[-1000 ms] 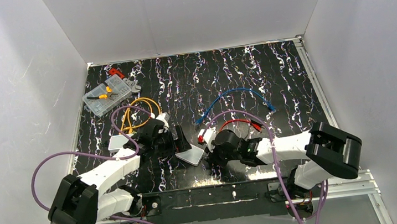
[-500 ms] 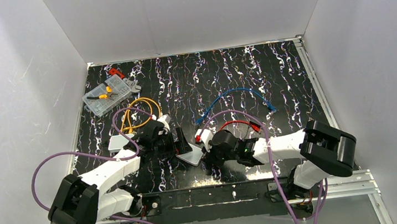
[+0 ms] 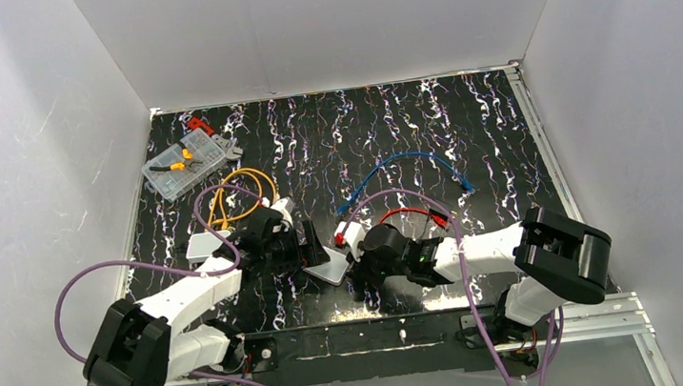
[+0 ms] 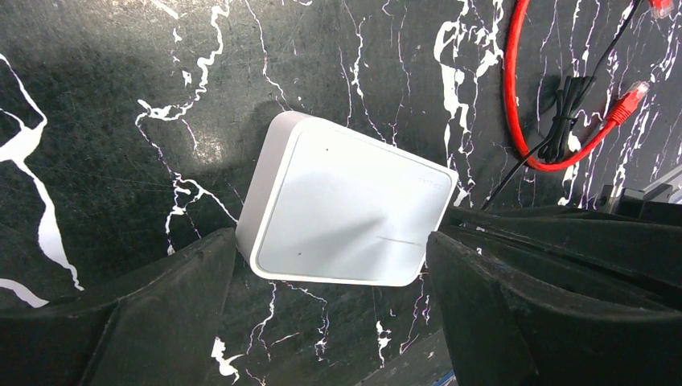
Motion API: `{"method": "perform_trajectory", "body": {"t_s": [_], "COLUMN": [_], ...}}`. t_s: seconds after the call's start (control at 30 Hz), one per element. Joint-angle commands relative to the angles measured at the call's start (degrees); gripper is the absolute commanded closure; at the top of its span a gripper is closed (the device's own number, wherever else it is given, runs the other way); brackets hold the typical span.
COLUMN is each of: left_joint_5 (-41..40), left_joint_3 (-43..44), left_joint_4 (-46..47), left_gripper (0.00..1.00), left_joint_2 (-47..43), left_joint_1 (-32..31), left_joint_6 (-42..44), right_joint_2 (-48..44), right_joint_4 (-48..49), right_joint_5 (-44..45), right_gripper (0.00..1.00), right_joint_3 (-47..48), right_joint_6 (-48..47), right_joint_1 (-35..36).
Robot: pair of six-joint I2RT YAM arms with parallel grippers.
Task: Insert the plug into the switch port
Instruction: Insert the power into the switch port.
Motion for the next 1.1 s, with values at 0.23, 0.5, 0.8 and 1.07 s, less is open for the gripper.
{"method": "perform_trajectory", "body": {"t_s": [0.23,0.5,0.8,1.07], "left_joint_5": [-0.64,1.01,0.82,3.55], "left_joint_3": [2.31,2.72,2.42,2.24], "left_joint_4": [1.06,3.11,3.11,5.21], "left_gripper": [0.17,0.3,0.41,0.46], "left_joint_2": [2.99,5.33,4.97,6.69], "left_joint_1": [0.43,0.43,0.38,0.34], "left_joint_6": [3.21,5.23,7.01,7.72], "right_joint_2": [0.54,1.41,2.22,1.97], "right_joint_4": [1.97,1.25,1.32,1.11], "right_joint_5": [1.01,1.33,2.1,3.49], "right_gripper": [0.99,0.99,0.99,0.99], "right_joint_3": [2.94,3.86,4.38,5.64], "right_joint_6": [-1.54,-2.36,-2.64,-4.36], "right_joint_1": [0.75,0.88,0.84,0.84]}}
